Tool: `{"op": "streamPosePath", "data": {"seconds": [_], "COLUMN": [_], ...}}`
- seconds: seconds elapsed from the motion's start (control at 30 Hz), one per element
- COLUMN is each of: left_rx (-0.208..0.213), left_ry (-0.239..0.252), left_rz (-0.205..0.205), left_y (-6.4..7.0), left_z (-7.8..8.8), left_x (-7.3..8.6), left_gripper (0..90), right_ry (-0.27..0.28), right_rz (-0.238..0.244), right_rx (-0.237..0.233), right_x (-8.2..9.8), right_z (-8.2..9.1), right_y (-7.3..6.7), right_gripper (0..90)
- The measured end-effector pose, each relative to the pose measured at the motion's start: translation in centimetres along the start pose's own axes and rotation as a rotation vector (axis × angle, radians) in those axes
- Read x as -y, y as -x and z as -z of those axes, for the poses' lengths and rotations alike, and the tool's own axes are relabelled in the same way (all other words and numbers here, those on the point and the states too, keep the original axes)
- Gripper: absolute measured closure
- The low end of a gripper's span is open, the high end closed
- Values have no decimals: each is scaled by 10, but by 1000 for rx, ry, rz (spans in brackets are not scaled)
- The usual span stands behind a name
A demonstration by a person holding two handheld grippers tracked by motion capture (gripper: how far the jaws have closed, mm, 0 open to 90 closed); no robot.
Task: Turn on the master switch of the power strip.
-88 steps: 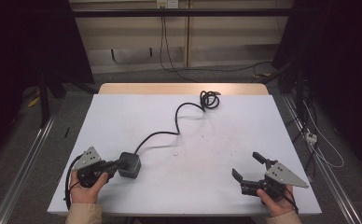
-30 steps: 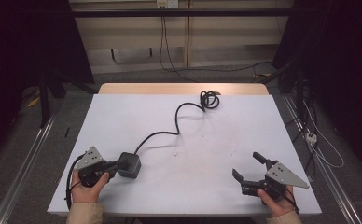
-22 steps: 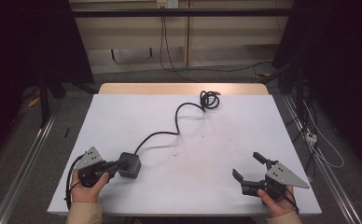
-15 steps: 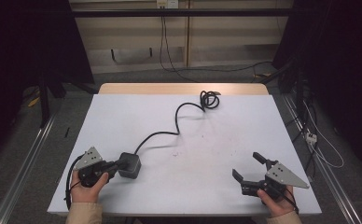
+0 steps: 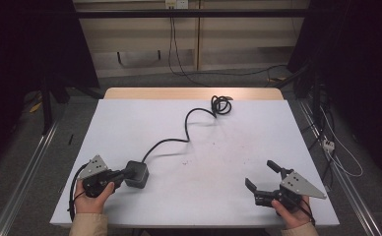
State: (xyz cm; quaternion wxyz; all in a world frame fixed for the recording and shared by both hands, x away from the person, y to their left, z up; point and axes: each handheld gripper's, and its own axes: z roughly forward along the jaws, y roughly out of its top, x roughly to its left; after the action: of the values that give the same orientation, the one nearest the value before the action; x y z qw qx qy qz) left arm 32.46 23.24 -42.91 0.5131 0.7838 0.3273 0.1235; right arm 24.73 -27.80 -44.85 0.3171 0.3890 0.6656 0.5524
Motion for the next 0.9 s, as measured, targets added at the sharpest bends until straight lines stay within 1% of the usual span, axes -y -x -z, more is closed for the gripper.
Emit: {"op": "streamPosePath", "data": {"seconds": [0.23,0.37,0.5,0.67,0.77,0.9], "left_rx": [2,7,4,0,-2,-1], "left_ry": [0,0,-2,-5,-10,-9], "left_rz": [2,12,4,7,-2,2], "left_y": [0,-1,-1,0,0,0], "left_z": [0,0,0,0,0,0], "left_x": [0,1,0,0,0,0], "left_gripper": [900,900,900,900,900,900], "right_ry": [1,2,0,0,0,1], "right_rz": [5,4,-1,7,6,4], "right_rx": [-4,0,0,-4,-4,-3], "right_x": [0,0,0,0,0,0], "right_z": [-1,0,0,-1,0,0], "right_y": [0,0,0,0,0,0], "right_gripper": [40,40,40,41,40,40]}}
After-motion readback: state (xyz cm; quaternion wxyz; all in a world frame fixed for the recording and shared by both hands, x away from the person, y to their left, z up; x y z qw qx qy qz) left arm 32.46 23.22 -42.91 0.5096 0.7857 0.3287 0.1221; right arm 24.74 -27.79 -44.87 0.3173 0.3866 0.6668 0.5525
